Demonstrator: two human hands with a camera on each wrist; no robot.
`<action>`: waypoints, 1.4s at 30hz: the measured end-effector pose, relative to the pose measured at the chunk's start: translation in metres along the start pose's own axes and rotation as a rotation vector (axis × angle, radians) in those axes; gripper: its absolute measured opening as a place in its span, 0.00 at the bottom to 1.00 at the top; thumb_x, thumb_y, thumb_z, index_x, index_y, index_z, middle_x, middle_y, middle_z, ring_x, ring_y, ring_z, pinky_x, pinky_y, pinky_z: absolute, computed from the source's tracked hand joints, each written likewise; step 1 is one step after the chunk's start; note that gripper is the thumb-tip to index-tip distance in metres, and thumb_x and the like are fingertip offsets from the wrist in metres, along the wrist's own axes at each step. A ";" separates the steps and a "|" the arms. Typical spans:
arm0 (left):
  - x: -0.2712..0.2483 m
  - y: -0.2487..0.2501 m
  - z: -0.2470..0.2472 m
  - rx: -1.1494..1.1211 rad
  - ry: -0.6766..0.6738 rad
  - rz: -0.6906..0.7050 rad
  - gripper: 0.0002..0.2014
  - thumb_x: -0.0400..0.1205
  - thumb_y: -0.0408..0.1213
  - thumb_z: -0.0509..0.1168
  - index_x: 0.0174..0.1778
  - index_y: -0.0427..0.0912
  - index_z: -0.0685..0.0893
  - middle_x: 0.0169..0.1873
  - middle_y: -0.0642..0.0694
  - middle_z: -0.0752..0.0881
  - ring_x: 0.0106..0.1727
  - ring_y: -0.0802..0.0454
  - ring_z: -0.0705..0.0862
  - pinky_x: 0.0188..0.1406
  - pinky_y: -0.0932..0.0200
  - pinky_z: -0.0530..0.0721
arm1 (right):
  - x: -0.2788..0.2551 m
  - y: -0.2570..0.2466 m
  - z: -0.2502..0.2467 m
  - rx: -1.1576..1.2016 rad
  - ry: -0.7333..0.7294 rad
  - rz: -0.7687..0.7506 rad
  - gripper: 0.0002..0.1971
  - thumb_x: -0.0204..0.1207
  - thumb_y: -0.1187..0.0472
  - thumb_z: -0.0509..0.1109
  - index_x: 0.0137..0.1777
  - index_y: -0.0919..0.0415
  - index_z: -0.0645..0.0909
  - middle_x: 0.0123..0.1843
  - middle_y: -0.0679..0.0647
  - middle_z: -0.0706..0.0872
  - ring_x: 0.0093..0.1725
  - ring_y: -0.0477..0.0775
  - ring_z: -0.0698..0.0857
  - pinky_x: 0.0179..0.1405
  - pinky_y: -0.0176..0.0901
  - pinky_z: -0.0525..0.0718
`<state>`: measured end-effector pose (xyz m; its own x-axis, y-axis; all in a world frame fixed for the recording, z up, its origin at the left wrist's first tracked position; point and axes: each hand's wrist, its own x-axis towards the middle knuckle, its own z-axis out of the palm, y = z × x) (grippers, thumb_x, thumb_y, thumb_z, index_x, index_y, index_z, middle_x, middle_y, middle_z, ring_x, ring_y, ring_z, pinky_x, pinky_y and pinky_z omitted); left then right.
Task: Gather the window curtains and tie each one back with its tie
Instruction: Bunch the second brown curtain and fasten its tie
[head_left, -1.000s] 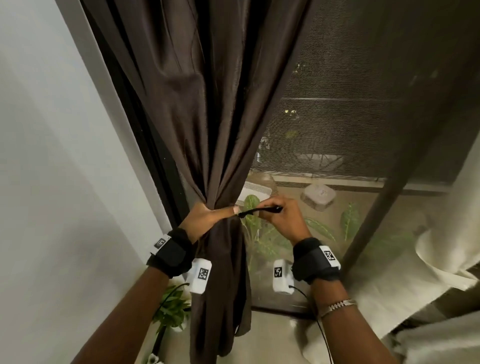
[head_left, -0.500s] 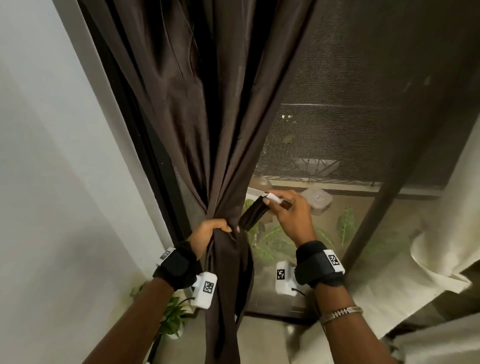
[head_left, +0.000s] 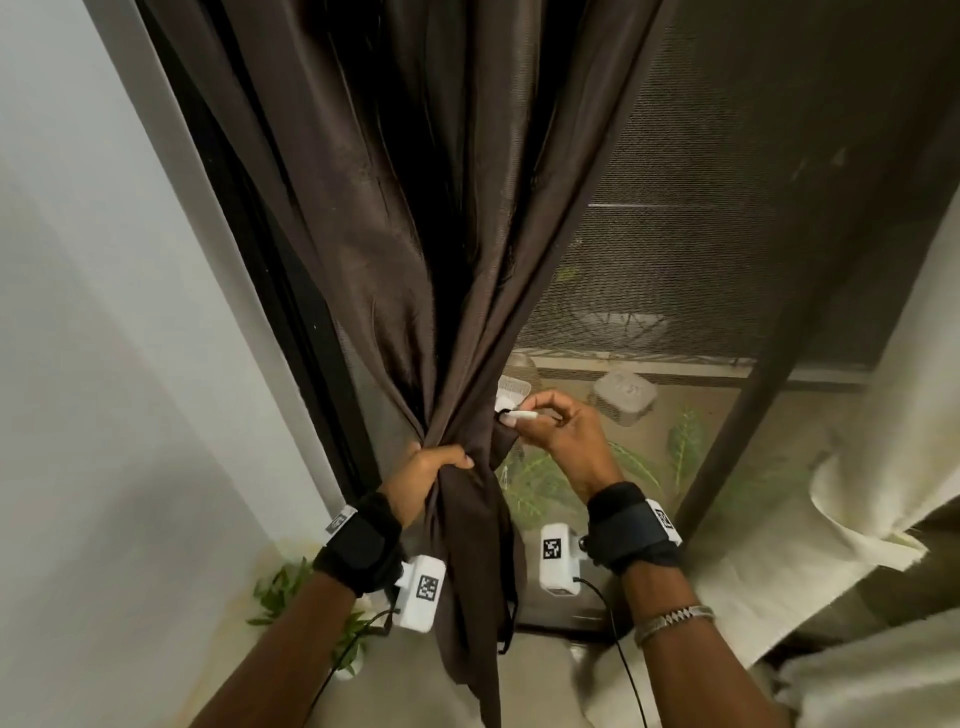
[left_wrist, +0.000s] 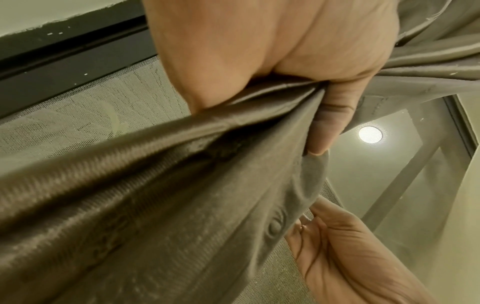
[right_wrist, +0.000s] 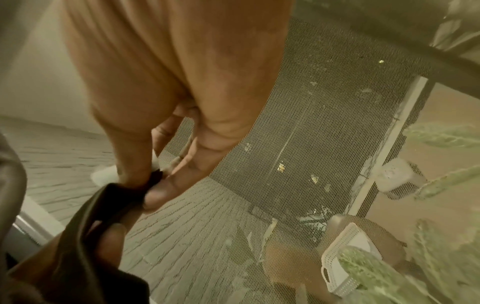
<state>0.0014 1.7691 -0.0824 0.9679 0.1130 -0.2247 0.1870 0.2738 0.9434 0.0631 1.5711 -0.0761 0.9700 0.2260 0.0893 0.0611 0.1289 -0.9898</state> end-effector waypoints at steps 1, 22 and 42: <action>-0.001 0.002 0.001 0.006 -0.002 0.014 0.06 0.61 0.26 0.73 0.26 0.40 0.94 0.32 0.46 0.93 0.37 0.48 0.92 0.49 0.58 0.89 | 0.001 0.000 -0.001 -0.009 0.000 0.000 0.09 0.75 0.73 0.83 0.48 0.64 0.87 0.42 0.55 0.93 0.43 0.48 0.90 0.48 0.42 0.92; 0.014 0.007 -0.012 0.335 0.066 0.096 0.32 0.54 0.45 0.79 0.56 0.38 0.95 0.57 0.40 0.95 0.61 0.35 0.91 0.74 0.34 0.86 | 0.009 -0.005 -0.006 -0.162 0.003 -0.157 0.10 0.71 0.70 0.86 0.46 0.74 0.88 0.41 0.54 0.92 0.40 0.47 0.86 0.47 0.35 0.86; 0.008 0.003 -0.026 0.407 -0.113 0.070 0.36 0.56 0.46 0.84 0.63 0.39 0.93 0.60 0.43 0.96 0.64 0.39 0.93 0.77 0.39 0.85 | 0.003 -0.005 -0.001 -0.333 -0.096 -0.260 0.16 0.67 0.75 0.87 0.40 0.50 0.95 0.44 0.41 0.88 0.44 0.44 0.87 0.52 0.35 0.86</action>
<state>0.0057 1.7958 -0.0874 0.9886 0.0065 -0.1503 0.1498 -0.1323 0.9798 0.0664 1.5702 -0.0708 0.8870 0.3177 0.3351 0.3886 -0.1216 -0.9133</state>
